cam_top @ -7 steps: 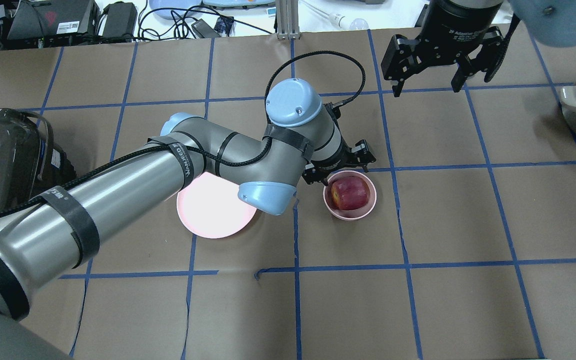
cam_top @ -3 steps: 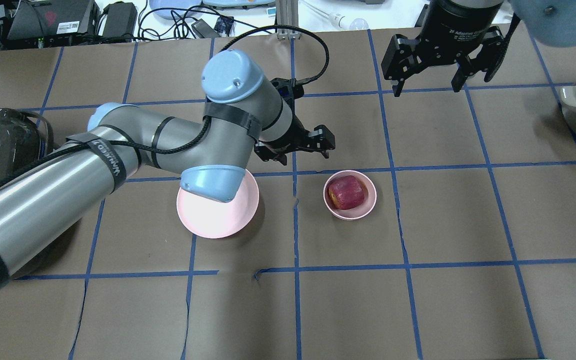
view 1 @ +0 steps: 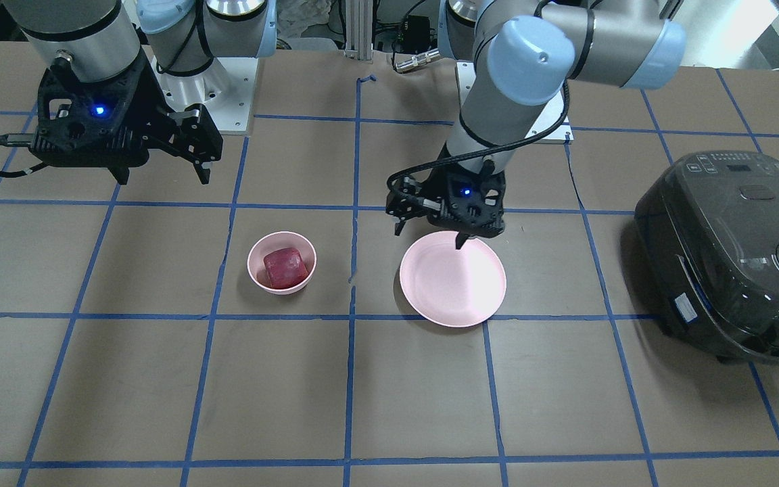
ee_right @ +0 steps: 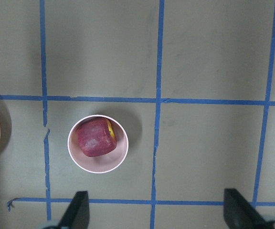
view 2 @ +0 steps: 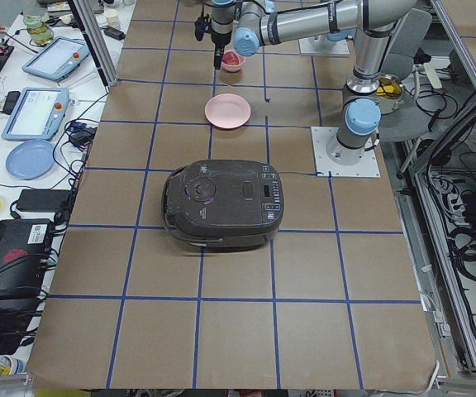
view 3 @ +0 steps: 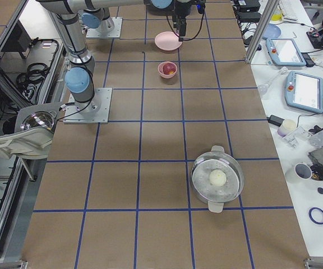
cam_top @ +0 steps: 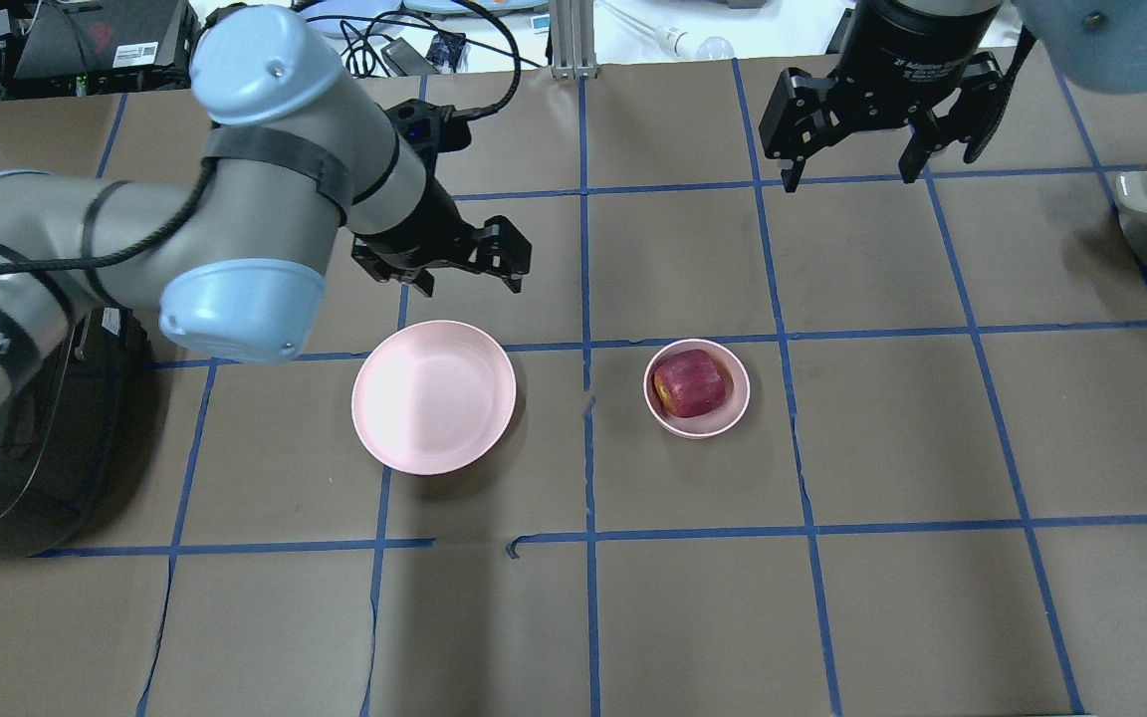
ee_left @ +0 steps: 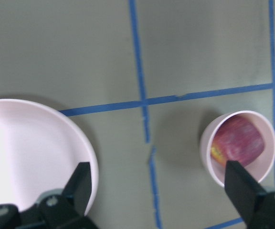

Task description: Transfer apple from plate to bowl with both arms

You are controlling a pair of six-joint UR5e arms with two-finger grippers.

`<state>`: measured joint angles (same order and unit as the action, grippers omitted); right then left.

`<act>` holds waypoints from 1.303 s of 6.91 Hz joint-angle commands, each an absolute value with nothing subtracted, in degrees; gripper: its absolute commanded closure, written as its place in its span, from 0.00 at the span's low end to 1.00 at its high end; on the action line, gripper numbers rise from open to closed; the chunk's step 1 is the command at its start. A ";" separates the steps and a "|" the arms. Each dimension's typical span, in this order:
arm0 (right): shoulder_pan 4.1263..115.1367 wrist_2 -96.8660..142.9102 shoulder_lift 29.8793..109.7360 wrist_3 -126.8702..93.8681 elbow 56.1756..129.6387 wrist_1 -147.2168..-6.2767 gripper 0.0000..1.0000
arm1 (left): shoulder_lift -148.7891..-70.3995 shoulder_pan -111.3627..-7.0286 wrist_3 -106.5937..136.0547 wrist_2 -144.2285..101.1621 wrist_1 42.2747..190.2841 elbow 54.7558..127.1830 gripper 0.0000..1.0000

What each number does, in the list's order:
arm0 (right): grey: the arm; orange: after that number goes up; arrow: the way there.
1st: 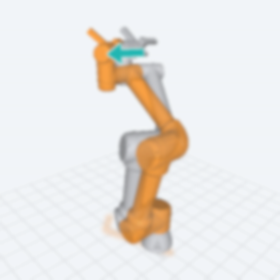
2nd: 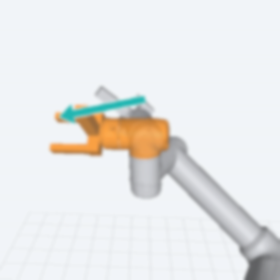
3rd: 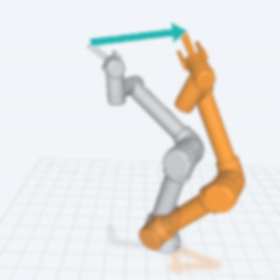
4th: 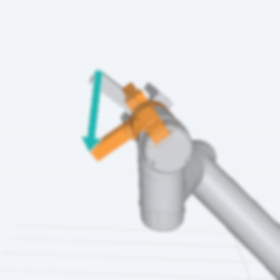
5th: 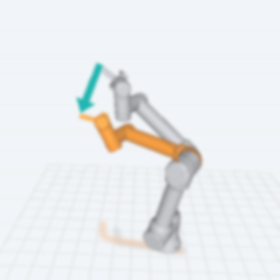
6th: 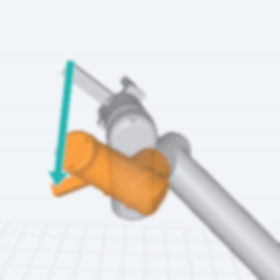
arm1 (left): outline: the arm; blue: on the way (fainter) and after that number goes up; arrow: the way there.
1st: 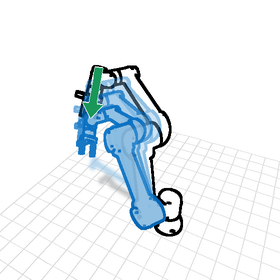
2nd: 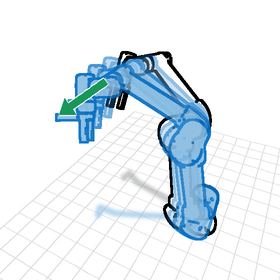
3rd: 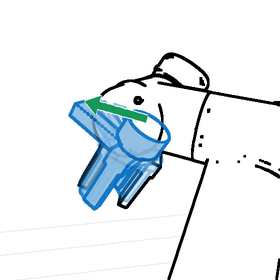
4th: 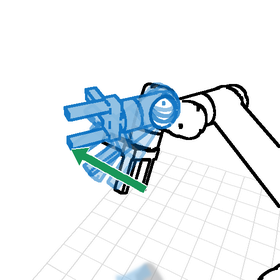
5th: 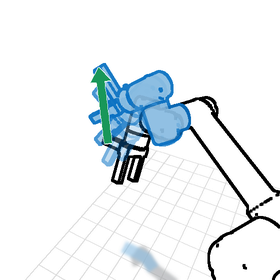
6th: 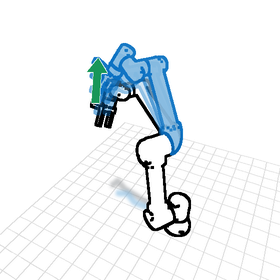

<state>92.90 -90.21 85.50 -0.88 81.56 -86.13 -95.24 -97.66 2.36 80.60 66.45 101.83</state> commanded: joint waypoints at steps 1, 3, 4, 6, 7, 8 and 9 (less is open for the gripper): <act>92.90 -90.18 85.43 -0.88 81.56 -86.13 0.00 | -91.94 -93.10 -0.09 89.53 77.82 95.41 0.00; 92.99 -90.18 85.60 -0.88 81.65 -86.05 0.00 | -93.16 -88.09 -0.09 89.21 84.61 87.74 0.00; 92.99 -90.18 85.61 -0.88 81.65 -86.04 0.00 | -93.16 -88.15 -0.09 89.30 84.73 87.63 0.00; 92.99 -90.35 85.61 -0.88 81.56 -86.04 0.00 | -93.25 -88.51 0.09 89.21 84.73 87.98 0.00; 92.99 -90.35 85.61 -0.88 81.56 -86.04 0.00 | -93.16 -88.51 0.09 89.21 84.73 88.07 0.00; 92.99 -90.44 85.61 -0.88 81.56 -86.04 0.00 | -93.08 -88.59 0.09 89.30 84.73 88.15 0.00; 92.90 -90.44 85.69 -0.88 81.56 -85.96 0.00 | -92.99 -88.68 0.09 89.30 84.81 88.24 0.00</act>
